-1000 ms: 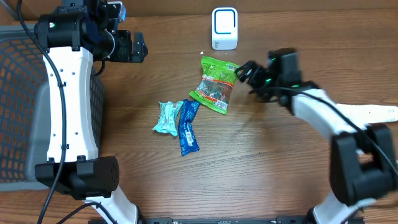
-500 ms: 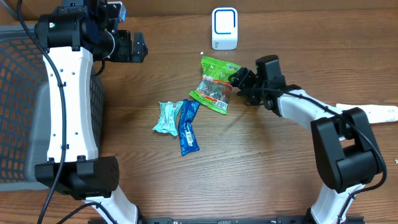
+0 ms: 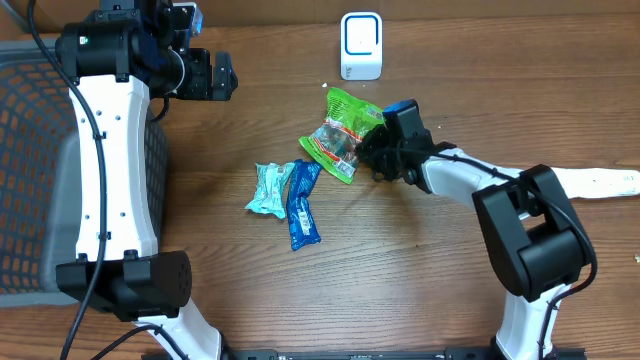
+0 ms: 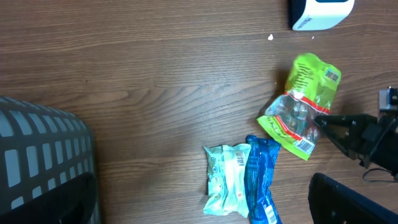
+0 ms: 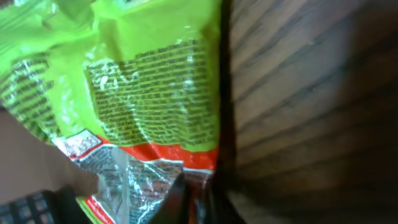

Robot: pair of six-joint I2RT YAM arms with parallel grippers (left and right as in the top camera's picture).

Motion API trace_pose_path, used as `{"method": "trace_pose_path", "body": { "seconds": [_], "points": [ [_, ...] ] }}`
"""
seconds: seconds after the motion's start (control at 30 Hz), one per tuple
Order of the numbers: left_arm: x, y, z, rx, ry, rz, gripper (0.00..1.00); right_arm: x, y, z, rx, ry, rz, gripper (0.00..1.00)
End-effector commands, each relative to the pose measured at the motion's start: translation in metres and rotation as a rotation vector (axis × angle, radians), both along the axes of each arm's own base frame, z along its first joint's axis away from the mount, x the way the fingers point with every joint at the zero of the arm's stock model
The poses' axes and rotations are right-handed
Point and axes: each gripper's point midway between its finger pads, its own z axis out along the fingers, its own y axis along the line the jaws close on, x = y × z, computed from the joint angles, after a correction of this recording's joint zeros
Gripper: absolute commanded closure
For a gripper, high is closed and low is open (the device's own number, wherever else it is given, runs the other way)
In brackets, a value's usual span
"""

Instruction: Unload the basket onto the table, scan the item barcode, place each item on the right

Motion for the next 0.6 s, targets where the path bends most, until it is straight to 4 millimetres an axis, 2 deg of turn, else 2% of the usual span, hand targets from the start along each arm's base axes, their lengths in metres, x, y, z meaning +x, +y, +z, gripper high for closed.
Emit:
{"method": "trace_pose_path", "body": {
  "seconds": [0.0, 0.13, 0.27, 0.33, 0.4, 0.47, 0.5, 0.57],
  "points": [
    [0.001, -0.001, -0.003, -0.012, 0.005, 0.000, 0.00, -0.023, -0.003, -0.014, 0.028, 0.128, 0.013, 0.96],
    [0.001, -0.001, -0.003, -0.012, 0.005, 0.000, 0.00, -0.044, -0.011, 0.002, -0.003, 0.180, 0.048, 0.96],
    [0.001, -0.001, -0.003, -0.012, 0.005, 0.000, 0.00, -0.063, -0.020, 0.031, -0.066, 0.155, 0.149, 0.96],
    [0.001, -0.001, -0.003, -0.012, 0.005, 0.000, 0.00, -0.076, -0.026, 0.043, -0.105, 0.139, 0.226, 0.89],
    [0.001, -0.001, -0.003, -0.012, 0.005, 0.000, 0.00, -0.090, -0.031, 0.054, -0.149, 0.110, 0.325, 0.76],
    [0.001, -0.001, -0.003, -0.012, 0.005, 0.000, 0.00, -0.096, -0.034, 0.063, -0.183, 0.060, 0.416, 0.50],
    [0.001, -0.001, -0.003, -0.012, 0.005, 0.000, 0.00, -0.097, -0.035, 0.068, -0.200, 0.025, 0.463, 0.32],
    [0.001, -0.001, -0.003, -0.012, 0.005, 0.000, 0.00, -0.091, -0.037, 0.078, -0.228, -0.041, 0.528, 0.14]
  ]
}}
